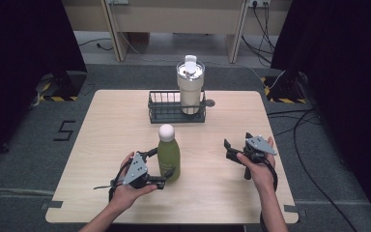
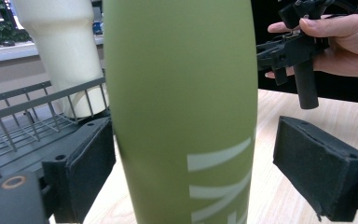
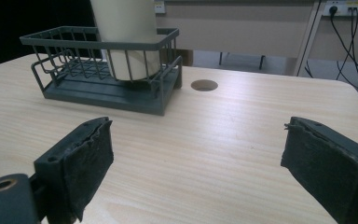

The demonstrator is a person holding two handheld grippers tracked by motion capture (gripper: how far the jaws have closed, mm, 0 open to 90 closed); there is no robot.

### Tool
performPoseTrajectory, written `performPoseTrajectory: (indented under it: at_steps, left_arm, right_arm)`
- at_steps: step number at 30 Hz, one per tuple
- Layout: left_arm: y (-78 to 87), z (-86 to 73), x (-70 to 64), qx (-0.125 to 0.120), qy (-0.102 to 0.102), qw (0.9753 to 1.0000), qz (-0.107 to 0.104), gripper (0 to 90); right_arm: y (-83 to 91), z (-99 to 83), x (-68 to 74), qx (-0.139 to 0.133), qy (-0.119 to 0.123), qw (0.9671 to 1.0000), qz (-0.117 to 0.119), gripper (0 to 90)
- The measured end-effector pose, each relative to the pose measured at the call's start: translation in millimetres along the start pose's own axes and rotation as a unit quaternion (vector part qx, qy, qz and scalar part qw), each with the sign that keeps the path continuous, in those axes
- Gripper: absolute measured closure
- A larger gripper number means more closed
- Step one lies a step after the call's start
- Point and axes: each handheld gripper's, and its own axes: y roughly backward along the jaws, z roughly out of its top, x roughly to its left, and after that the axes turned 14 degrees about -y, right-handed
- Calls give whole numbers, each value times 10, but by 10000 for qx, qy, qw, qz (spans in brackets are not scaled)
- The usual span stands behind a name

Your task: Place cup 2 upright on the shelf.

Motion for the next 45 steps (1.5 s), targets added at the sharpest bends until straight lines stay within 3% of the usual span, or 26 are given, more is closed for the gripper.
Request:
performPoseTrajectory:
  at_steps: [12, 19, 34, 41, 45]
  left_arm:
    - [-142, -2, 52, 62, 0, 10000, 13, 139]
    - [-198, 0, 82, 45, 21, 9999, -152, 183]
    - [-187, -1, 79, 13, 65, 9998, -181, 197]
    - [-173, 21, 76, 29, -103, 9998, -180, 199]
    - [-159, 45, 97, -19, -66, 9999, -136, 199]
  right_arm:
    - [-2, -2, 5, 31, 2, 10000, 12, 93]
    - [-21, -33, 2, 106, -16, 9999, 4, 102]
    - [-21, -13, -11, 70, -34, 10000, -24, 114]
    - [-11, 3, -23, 33, -55, 10000, -42, 120]
    - [-12, 8, -21, 26, -71, 10000, -45, 122]
